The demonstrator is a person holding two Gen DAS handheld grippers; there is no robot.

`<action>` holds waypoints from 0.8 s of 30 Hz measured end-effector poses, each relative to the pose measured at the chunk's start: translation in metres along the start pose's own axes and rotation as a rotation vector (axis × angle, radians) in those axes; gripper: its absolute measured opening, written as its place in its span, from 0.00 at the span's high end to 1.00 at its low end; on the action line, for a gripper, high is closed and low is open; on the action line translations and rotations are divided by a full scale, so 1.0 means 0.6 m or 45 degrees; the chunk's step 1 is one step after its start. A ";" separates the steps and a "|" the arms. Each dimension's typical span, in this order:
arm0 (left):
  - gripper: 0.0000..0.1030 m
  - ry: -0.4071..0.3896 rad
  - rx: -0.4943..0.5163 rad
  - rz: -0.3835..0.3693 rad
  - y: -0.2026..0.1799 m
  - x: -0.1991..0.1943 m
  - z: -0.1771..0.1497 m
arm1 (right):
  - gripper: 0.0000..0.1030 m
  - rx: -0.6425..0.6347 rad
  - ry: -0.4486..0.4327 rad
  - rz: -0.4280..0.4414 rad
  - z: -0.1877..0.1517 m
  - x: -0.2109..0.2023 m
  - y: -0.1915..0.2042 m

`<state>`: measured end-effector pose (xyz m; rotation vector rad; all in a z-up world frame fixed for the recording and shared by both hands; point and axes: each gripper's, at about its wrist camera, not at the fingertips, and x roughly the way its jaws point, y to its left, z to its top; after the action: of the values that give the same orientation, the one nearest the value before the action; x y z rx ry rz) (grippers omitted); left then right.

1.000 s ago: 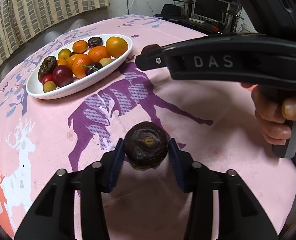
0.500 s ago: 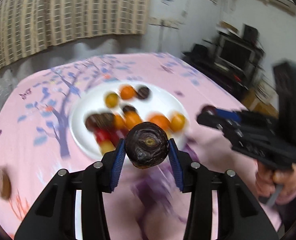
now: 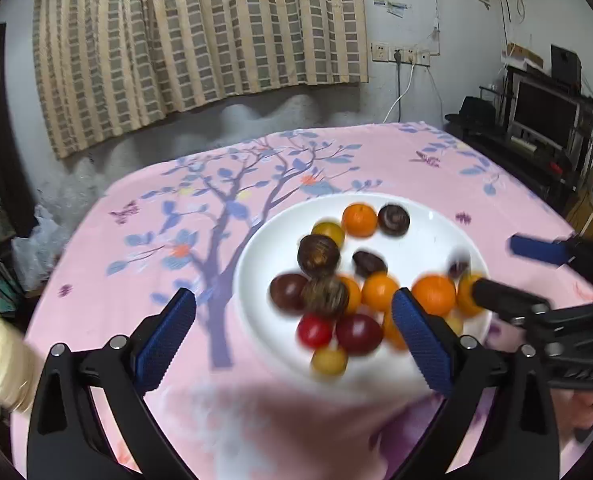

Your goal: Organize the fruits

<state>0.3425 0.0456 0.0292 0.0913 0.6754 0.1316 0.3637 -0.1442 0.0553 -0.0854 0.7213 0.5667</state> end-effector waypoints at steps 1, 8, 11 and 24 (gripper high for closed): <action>0.05 -0.004 -0.002 0.005 0.002 -0.018 -0.013 | 0.11 -0.002 -0.004 0.012 -0.012 -0.015 0.003; 0.05 -0.012 -0.061 -0.033 0.018 -0.114 -0.119 | 0.04 -0.065 0.094 -0.004 -0.121 -0.067 0.037; 0.05 0.046 -0.073 -0.039 0.021 -0.128 -0.156 | 0.04 -0.124 0.090 -0.040 -0.142 -0.082 0.062; 0.05 0.018 -0.084 -0.005 0.028 -0.153 -0.192 | 0.04 -0.107 0.055 -0.081 -0.153 -0.108 0.053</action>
<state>0.1977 0.0530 -0.0013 0.0258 0.6851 0.1507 0.2525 -0.1712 0.0318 -0.1983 0.7340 0.5353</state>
